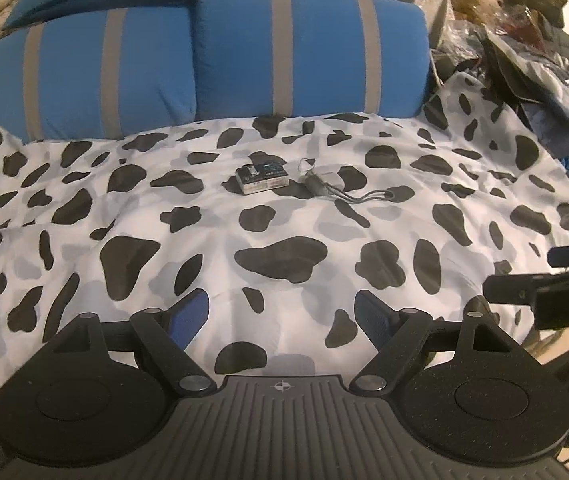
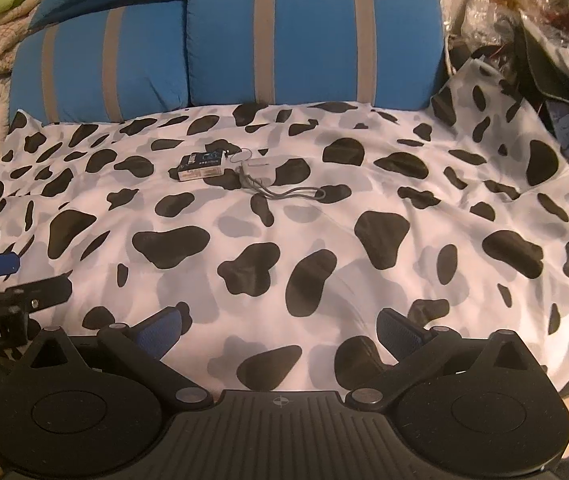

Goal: Organize soft objects
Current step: 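Move the left tool toward the black pack while the right tool approaches the grey cable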

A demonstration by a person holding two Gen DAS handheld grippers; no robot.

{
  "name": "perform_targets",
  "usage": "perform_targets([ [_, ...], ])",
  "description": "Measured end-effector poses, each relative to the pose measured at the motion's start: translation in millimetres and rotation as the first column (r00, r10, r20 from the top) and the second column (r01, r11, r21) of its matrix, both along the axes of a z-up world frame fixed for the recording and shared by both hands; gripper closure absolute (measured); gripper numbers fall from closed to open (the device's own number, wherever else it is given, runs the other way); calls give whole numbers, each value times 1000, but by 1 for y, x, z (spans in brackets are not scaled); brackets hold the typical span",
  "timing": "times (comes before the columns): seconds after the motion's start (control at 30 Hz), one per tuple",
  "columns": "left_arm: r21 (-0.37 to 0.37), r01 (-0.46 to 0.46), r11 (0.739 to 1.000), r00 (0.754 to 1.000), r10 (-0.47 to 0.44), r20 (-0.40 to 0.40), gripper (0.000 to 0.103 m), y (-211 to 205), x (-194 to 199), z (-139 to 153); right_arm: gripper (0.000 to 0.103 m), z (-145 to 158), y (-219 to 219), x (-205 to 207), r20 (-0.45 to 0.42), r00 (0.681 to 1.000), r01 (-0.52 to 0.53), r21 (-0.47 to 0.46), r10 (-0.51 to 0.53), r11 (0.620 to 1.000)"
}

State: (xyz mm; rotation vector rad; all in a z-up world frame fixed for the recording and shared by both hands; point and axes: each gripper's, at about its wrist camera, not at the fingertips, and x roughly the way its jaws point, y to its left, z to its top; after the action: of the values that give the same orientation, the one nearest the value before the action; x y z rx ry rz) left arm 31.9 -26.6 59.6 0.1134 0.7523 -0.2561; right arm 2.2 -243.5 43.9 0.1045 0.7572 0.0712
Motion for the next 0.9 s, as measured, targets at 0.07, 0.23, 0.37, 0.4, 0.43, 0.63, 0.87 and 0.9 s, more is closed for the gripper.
perform_targets([
  [0.07,1,15,1000,1000,-15,-4,23,-1,4,-1,0,0,1,7,-1,1000,2,-15,-2,1000],
  [0.23,27,49,998,998,-50,32,23,-5,15,-3,0,0,-1,25,22,1000,17,-40,-16,999],
  [0.37,33,53,998,998,-55,44,23,-6,27,-5,0,1,-2,38,51,999,13,-49,-11,999],
  [0.4,31,53,998,997,-54,46,23,-5,31,-6,0,1,-2,42,56,998,9,-56,-6,998],
  [0.43,31,52,998,997,-54,48,23,-5,34,-6,0,1,-1,45,58,998,6,-62,-3,998],
  [0.63,26,40,999,998,-41,57,23,-2,52,-9,0,3,-2,65,66,997,-32,-75,37,997],
  [0.87,10,27,1000,998,-27,65,23,-1,75,-11,0,0,-3,93,24,998,-64,-85,66,994],
  [0.9,14,25,1000,997,-26,68,23,-2,77,-11,0,-1,-4,97,15,997,-69,-83,70,994],
])
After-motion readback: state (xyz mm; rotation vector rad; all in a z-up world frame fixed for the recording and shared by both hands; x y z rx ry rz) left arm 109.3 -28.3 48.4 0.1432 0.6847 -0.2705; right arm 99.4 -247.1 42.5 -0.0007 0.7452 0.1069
